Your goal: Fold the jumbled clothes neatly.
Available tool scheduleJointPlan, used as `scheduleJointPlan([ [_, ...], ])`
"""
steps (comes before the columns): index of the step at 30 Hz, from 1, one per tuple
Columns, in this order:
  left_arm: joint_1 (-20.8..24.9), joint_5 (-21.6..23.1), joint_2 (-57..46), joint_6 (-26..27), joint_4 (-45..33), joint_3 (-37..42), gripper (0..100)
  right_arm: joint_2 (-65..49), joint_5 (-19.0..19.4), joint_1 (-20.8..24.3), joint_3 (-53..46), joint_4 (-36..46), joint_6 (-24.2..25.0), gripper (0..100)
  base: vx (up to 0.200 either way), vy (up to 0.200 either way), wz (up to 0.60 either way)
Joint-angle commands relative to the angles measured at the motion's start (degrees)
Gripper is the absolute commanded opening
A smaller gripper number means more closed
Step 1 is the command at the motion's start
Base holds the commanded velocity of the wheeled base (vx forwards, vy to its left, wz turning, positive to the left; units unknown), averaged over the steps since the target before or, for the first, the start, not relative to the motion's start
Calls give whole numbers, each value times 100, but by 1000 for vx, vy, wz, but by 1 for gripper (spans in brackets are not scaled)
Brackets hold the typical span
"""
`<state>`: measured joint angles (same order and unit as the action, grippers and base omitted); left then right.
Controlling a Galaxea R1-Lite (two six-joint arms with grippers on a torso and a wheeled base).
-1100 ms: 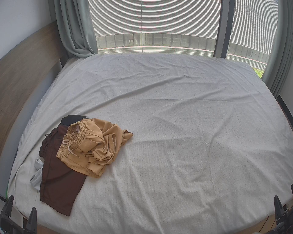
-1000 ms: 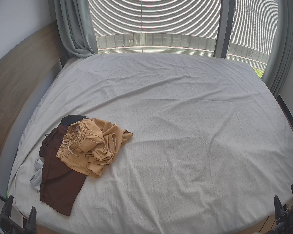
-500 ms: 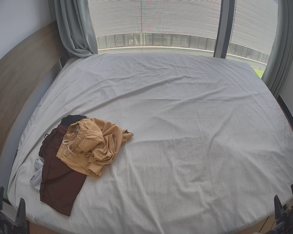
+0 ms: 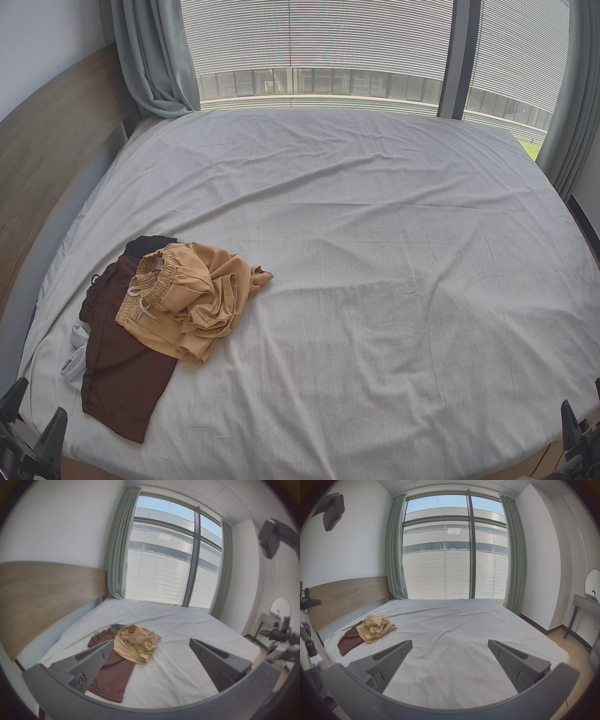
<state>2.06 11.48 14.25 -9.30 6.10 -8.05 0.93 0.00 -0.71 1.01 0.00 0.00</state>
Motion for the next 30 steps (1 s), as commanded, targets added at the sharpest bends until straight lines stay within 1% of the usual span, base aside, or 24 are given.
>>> scheduleJointPlan([
  [1,260,232,614,-195,32,-171,100,-93,0,9,-75,0,0,100,0,0,0],
  [5,523,319,966,-186,173,-224,100,-93,0,9,-75,0,9,100,0,0,0],
  [6,523,319,966,-186,173,-224,100,-93,0,9,-75,0,9,100,0,0,0],
  [7,576,319,1168,-195,313,-233,100,-93,0,9,-75,0,0,100,0,0,0],
  [13,567,337,1581,-212,595,-276,100,-93,0,9,-75,0,9,100,0,0,0],
  [17,567,337,1959,-221,744,-373,100,-93,0,9,-75,0,0,100,0,0,0],
  [22,506,337,2644,-221,1122,-496,100,-93,0,9,-75,0,0,100,0,0,0],
  [23,506,337,2644,-221,1122,-496,100,-93,0,9,-75,0,0,100,0,0,0],
  [25,436,346,3005,-230,1509,-496,100,-93,0,9,-75,0,9,100,0,0,0],
  [26,427,355,3057,-230,1570,-496,100,-93,0,9,-75,0,9,100,0,0,0],
  [27,400,399,3207,-230,1728,-505,100,-93,0,9,-75,0,9,100,0,0,0],
  [30,304,601,3506,-230,1860,-602,100,-93,0,9,-75,0,9,100,0,0,0],
])
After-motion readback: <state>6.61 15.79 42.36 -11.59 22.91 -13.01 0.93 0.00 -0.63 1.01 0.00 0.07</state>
